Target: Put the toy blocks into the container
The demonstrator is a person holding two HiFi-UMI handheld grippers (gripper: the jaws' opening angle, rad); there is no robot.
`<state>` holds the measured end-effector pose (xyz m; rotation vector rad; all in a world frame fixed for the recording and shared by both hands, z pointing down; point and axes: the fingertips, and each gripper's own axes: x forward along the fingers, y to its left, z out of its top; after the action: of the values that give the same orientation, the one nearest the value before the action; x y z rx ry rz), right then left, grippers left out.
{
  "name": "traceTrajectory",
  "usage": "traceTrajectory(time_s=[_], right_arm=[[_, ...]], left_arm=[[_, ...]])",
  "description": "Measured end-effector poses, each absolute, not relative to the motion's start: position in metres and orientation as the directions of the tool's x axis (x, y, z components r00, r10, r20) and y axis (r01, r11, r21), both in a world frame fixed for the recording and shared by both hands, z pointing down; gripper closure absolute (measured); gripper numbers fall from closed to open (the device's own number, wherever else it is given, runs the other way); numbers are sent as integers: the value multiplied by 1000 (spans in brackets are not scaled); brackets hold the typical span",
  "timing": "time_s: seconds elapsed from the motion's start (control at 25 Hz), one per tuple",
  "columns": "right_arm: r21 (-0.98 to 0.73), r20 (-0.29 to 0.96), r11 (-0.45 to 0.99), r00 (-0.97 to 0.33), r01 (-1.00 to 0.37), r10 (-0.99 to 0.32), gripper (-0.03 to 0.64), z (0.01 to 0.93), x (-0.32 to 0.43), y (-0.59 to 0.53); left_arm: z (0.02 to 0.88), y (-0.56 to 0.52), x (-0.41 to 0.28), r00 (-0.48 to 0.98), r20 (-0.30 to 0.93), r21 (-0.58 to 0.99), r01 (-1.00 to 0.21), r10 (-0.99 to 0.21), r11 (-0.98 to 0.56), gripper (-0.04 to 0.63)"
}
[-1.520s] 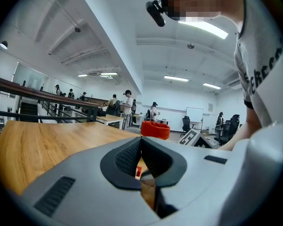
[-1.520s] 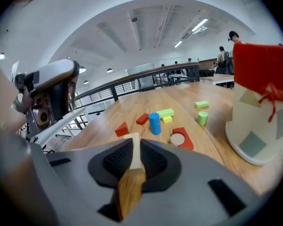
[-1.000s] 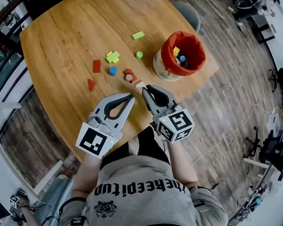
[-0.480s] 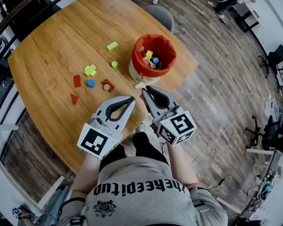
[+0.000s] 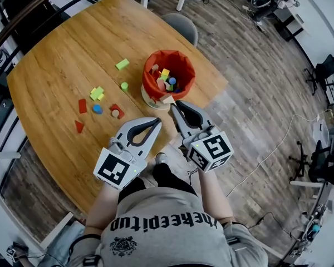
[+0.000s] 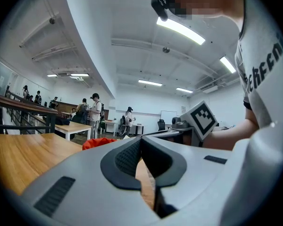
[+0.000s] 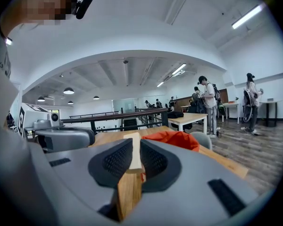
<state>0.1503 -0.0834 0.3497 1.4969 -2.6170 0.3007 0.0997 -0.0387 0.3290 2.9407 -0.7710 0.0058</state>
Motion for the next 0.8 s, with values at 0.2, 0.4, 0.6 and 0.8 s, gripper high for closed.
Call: traceTrajectory(time_s=[0.2,0.4,0.6,0.8], right_arm=[[-102,178,509,-519,-855,-836,557,345,162,-104],[-85,171,530,-537,-844,-826,557,340,168,-125],[-70,175,539,-542,-839,-822,557,342,172,-144],[-53,192,558,-557,-828,-808,554,349,171,-157]], left_arm=[[330,-51,109,861,37,88,-509,-508,-856,581],[325,-66,113,840,32,80,-542,-542,-836,581],[324,-78,109,815,29,80,-578,-578,-812,581],[326,-87,103,791,43,86,-612,-610,-787,581]])
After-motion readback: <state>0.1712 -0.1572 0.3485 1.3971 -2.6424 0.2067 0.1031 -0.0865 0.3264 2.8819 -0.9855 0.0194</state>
